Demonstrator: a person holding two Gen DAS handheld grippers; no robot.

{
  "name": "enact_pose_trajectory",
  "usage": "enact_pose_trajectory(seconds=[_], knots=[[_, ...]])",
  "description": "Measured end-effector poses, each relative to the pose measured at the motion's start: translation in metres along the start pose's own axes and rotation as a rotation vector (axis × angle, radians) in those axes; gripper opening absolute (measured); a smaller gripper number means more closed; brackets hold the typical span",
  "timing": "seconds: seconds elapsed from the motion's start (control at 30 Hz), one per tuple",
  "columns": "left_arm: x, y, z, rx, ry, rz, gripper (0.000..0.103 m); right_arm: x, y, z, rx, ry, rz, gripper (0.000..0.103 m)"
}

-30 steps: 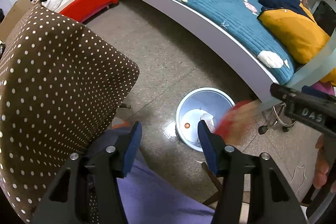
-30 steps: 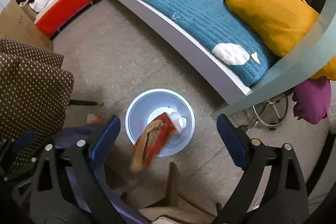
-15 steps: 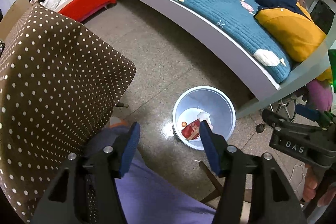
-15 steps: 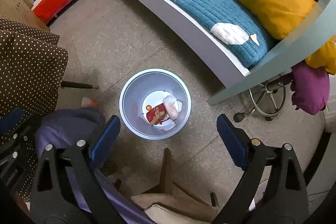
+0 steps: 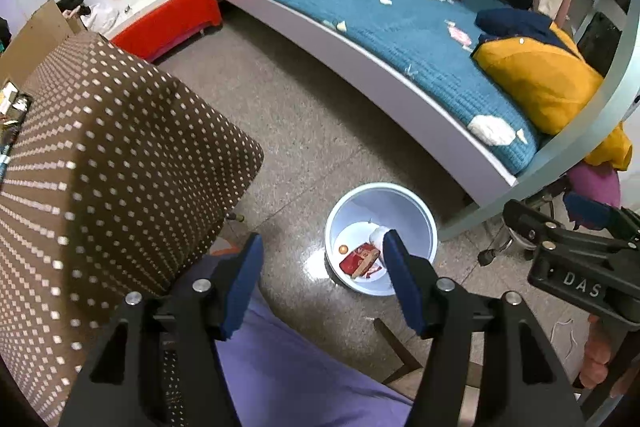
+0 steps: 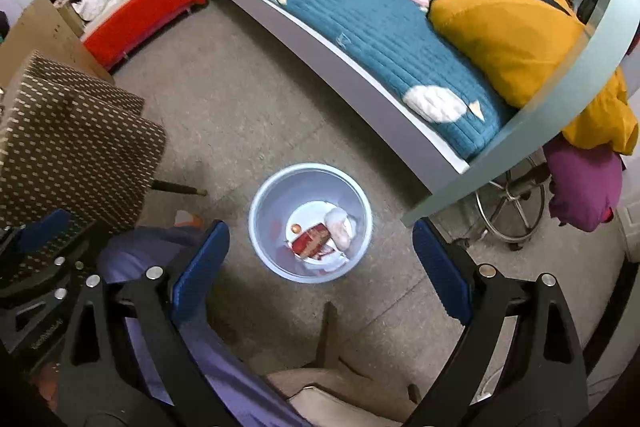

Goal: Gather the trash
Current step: 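Return both grippers from the bucket to the table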

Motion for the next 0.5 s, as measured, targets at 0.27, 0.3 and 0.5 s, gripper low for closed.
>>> enact_pose_trajectory(seconds=[0.27,0.3,0.5], knots=[[0.012,-0.009,0.048,-0.105,0.002,0.013,0.062,0.023,-0.016,0.037,-0.092,-0.051,0.037,0.091],[0.015,-0.010,0.053,-0.116,0.001,0.017,0.062,0.026,-0.017,0.040,-0.101,-0.055,0.042,0.091],[0.039,-0.012,0.089,-0.194,-0.031,0.062,0.063,0.056,-0.030,0.063,-0.165,-0.098,0.100,0.091]])
Point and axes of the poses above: each gripper's, at about its wrist camera, not at the fingertips, and z roughly against the way its jaws point, x to its left, y to its underside, the point moved 5 cm from there along -z, roughly the way its jaws point, and after that the axes turned 2 degrees about z, right-handed, at the moved point
